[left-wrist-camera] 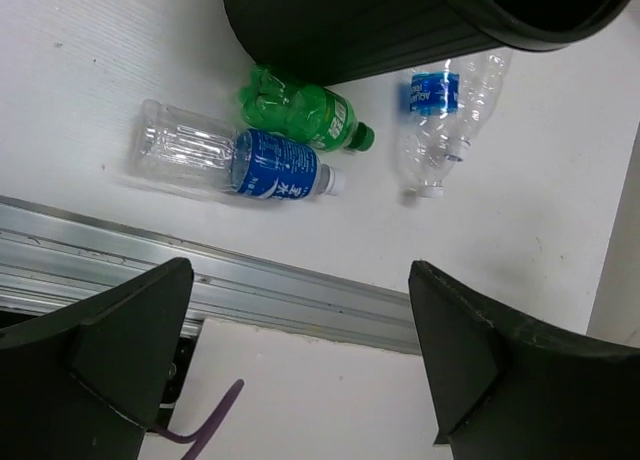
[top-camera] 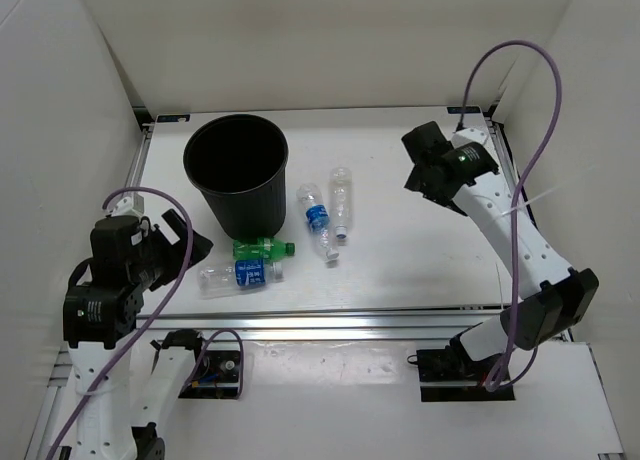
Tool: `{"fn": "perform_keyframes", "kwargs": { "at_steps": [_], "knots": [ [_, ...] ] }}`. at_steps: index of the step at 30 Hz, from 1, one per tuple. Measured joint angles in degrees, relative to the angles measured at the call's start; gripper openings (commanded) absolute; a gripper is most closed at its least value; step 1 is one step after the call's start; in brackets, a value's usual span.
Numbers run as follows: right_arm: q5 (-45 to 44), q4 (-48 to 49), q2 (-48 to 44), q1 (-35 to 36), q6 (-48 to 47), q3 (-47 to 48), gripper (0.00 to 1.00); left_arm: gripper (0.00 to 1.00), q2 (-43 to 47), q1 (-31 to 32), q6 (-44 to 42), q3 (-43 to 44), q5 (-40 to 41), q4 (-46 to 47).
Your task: Put the plastic bottles in the bin
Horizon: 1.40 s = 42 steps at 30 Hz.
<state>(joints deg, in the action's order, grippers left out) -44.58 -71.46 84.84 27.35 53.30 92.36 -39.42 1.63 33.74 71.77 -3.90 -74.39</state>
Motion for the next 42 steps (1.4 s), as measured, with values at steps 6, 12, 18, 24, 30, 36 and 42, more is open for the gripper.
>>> {"fn": "perform_keyframes", "kwargs": {
  "at_steps": [6,12,18,24,30,36,42],
  "knots": [
    [20.0,7.1,3.6,2.3,-15.8,0.2,1.00,1.00,0.9,0.0,0.7,0.2,-1.3,-1.1],
    [37.5,16.4,14.6,6.0,-25.2,0.7,1.00,1.00,-3.5,0.0,0.7,0.9,-1.3,-2.4],
    [46.7,20.5,28.8,6.5,-28.3,16.2,1.00,1.00,-4.4,0.0,0.7,-2.0,-4.1,-1.5],
    [48.7,22.4,38.8,4.9,-29.2,22.7,1.00,1.00,-3.5,0.0,0.3,-3.8,-5.7,-0.1],
    [51.1,22.5,44.0,-0.9,-29.0,22.6,1.00,1.00,-9.2,0.0,-1.0,-3.9,-6.2,1.8],
    [58.3,24.1,48.3,-6.7,-27.8,23.8,1.00,1.00,-12.2,0.0,-2.4,-3.9,-5.9,2.5],
    [60.0,25.0,51.5,-7.0,-27.3,24.8,0.97,1.00,-13.0,0.0,-3.0,-3.9,-5.9,2.7]
  ]
}}
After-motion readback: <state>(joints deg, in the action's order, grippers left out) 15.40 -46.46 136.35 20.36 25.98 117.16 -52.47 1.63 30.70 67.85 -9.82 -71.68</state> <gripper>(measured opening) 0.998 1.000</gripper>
